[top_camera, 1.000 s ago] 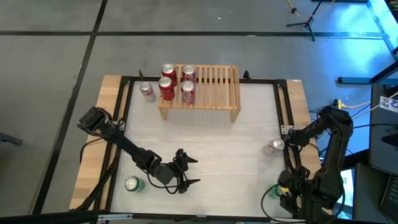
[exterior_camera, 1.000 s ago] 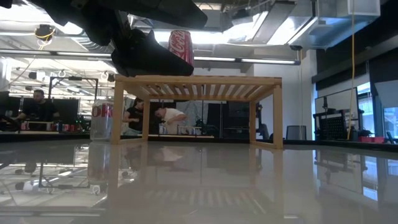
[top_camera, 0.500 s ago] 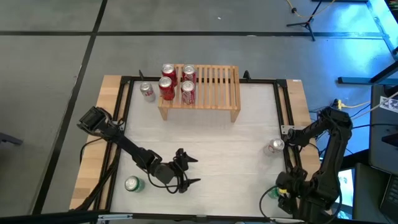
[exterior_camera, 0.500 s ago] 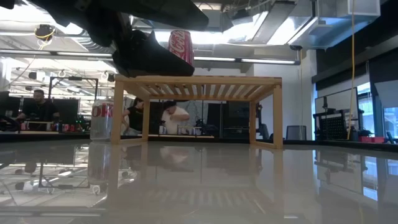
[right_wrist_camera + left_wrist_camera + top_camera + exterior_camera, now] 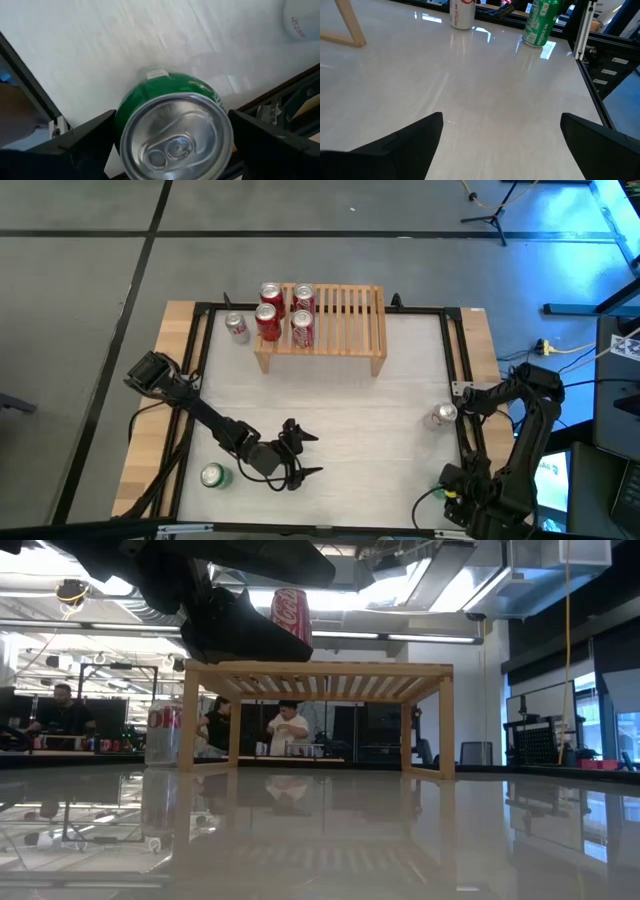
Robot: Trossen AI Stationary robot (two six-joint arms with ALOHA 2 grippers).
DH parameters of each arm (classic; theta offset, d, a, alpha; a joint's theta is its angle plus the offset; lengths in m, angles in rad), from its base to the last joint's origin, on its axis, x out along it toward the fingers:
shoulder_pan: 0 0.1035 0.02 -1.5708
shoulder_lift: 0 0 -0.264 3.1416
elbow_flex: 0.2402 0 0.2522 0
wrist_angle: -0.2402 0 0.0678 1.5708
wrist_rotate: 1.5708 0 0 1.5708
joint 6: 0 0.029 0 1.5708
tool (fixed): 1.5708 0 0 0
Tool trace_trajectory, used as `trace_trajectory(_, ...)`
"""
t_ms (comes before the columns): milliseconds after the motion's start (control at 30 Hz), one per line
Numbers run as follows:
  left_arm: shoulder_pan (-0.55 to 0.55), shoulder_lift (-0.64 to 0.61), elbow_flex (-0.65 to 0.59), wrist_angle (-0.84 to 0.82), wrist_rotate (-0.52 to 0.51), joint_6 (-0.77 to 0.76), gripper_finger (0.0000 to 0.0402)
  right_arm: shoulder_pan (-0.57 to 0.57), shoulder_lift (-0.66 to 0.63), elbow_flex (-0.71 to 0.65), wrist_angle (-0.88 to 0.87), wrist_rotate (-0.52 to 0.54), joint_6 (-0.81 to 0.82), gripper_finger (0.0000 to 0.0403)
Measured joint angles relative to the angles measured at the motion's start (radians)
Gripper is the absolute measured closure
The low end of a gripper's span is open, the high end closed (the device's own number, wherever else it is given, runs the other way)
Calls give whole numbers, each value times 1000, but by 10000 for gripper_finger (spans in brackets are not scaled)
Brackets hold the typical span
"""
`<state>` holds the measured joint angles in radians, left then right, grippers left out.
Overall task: Place canned beverage on shelf
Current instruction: Put the right green soda can on the shelf
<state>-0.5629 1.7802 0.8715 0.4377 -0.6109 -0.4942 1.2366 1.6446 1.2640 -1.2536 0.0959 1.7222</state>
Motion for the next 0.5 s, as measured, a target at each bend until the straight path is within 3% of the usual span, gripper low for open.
trace_trajectory(133, 0, 0, 0, 0, 0, 0, 7, -9, 20, 0, 1, -2, 0, 44)
trace_trajectory(300, -3, 0, 0, 1, 0, 0, 8, -34, 22, 3, 13, 8, -23, 112)
trace_trajectory(500, -4, 0, 0, 0, 0, -1, 8, -107, 17, 61, -2, 61, -181, 115)
